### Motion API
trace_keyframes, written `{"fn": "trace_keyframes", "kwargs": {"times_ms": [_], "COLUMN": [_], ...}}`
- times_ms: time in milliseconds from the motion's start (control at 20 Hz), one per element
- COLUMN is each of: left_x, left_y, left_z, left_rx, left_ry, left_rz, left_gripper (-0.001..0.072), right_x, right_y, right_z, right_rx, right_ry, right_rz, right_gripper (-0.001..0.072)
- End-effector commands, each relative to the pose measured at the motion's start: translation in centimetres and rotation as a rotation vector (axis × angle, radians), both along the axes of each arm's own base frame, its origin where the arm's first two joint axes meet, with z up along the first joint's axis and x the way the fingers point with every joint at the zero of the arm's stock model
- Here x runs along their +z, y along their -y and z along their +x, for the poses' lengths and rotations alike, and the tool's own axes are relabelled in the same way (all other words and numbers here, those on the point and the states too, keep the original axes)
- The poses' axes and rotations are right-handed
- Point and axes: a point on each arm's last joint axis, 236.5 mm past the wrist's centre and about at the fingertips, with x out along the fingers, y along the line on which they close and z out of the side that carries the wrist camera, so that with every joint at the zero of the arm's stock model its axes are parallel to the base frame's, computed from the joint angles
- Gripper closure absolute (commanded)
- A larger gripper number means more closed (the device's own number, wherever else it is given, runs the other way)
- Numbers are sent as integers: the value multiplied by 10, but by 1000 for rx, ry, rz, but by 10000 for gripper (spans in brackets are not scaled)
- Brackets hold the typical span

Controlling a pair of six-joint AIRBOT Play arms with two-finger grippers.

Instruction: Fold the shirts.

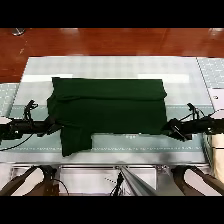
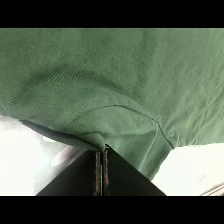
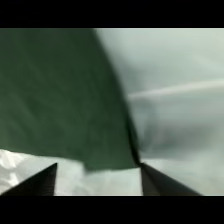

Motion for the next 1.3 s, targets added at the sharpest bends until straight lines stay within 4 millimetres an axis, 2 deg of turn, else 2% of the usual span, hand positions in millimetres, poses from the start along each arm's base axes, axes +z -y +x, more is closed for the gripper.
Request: {"fn": "trace_keyframes", "kwargs": {"times_ms": [0, 100, 150, 200, 350, 450, 650, 750, 900, 1150, 1250], "left_x": [0, 0, 0, 0, 7, 25, 80, 92, 93, 71, 61], "left_y": [0, 0, 0, 0, -2, -8, -22, -33, -38, -19, -17], "left_z": [0, 0, 0, 0, 7, 25, 98, 133, 183, 252, 268], "left_rx": [0, 0, 0, 0, -8, -8, 139, 175, 166, 138, 118], "left_ry": [0, 0, 0, 0, 19, 75, 270, 344, 379, 297, 264], "left_rz": [-1, 0, 0, 0, 2, 14, -12, 37, 67, -11, -18], "left_gripper": [680, 680, 680, 680, 680, 680, 680, 681, 681, 681, 681], "right_x": [-2, 0, 1, 2, 14, 30, 71, 88, 98, 72, 61], "right_y": [-4, -9, -11, -13, -13, -4, 10, 18, 23, 13, 12], "right_z": [24, 25, 24, 24, 33, 57, 119, 153, 194, 246, 259], "right_rx": [-43, -18, 7, 43, 85, 81, 45, 25, 8, 14, -3], "right_ry": [75, 94, 102, 126, 167, 230, 351, 411, 452, 440, 429], "right_rz": [18, 45, 54, 59, 68, 41, 37, 43, 78, 74, 75], "right_gripper": [297, 358, 481, 700, 691, 691, 691, 691, 691, 691, 691]}}
